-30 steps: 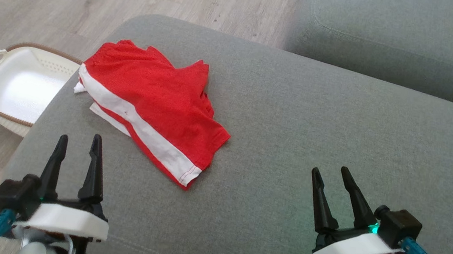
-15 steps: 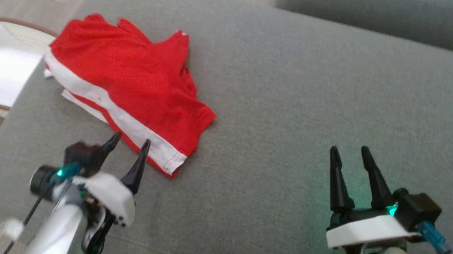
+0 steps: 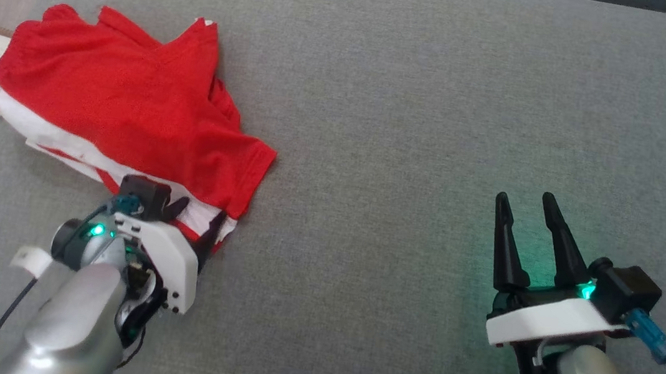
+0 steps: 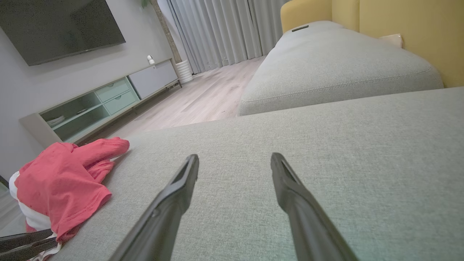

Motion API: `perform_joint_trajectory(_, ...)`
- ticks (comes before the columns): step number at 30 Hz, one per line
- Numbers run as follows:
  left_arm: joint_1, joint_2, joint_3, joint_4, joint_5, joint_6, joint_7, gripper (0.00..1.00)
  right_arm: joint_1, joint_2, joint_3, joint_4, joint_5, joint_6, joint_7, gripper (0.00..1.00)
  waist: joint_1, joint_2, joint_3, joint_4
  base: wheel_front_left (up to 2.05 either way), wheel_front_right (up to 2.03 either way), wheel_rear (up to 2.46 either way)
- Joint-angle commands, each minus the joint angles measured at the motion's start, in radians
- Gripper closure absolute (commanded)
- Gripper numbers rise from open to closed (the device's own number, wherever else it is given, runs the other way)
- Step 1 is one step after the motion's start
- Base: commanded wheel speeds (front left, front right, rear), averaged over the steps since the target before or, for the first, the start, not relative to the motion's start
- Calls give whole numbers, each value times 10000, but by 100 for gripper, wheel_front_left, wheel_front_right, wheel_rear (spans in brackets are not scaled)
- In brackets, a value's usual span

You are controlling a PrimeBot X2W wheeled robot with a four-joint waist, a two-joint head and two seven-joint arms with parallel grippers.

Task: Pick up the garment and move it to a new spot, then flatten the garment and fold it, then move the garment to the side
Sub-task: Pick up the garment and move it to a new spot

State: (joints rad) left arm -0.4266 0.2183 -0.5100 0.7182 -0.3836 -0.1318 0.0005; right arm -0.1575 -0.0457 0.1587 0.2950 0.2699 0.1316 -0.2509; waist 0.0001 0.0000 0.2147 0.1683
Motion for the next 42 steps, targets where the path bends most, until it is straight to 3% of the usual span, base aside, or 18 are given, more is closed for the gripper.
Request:
perform_joint_trajectory(1, -322, 263, 89, 42, -106, 13, 197, 0, -317, -45, 212, -356, -45, -9, -109, 0, -1, 0, 19, -54, 0, 0, 0)
perform_joint_trajectory(3, -430, 355, -256, 191, -437, 13, 235, 100, -322, -45, 199, -333, -40, -9, -109, 0, -1, 0, -18, -115, 0, 0, 0)
perform_joint_trajectory(12, -491, 630, -569, 28, -1006, 12, -781, 100, -246, -45, 160, -191, 87, -9, -109, 0, -1, 0, -607, -165, 0, 0, 0)
perform_joint_trajectory(18, -439, 654, -201, -726, -1405, 29, -1836, 100, -28, -45, 172, -99, 196, -9, -109, 0, -1, 0, -1225, -147, 0, 0, 0)
perform_joint_trajectory(23, -334, 637, 357, -1946, -1546, 345, -2445, 100, 158, -45, 188, -76, 243, -9, -109, 0, -1, 0, -1606, -166, 0, 0, 0)
perform_joint_trajectory(33, 102, 464, 864, -4153, -1194, 765, -2615, 100, 143, -45, 298, -159, 255, -9, -109, 0, -1, 0, -1568, -691, 0, 0, 0)
perform_joint_trajectory(42, -361, 98, 597, -4474, -974, 711, -2615, 100, -47, -45, 275, -213, 259, -9, -109, 0, -1, 0, -1159, -1555, 0, 0, 0)
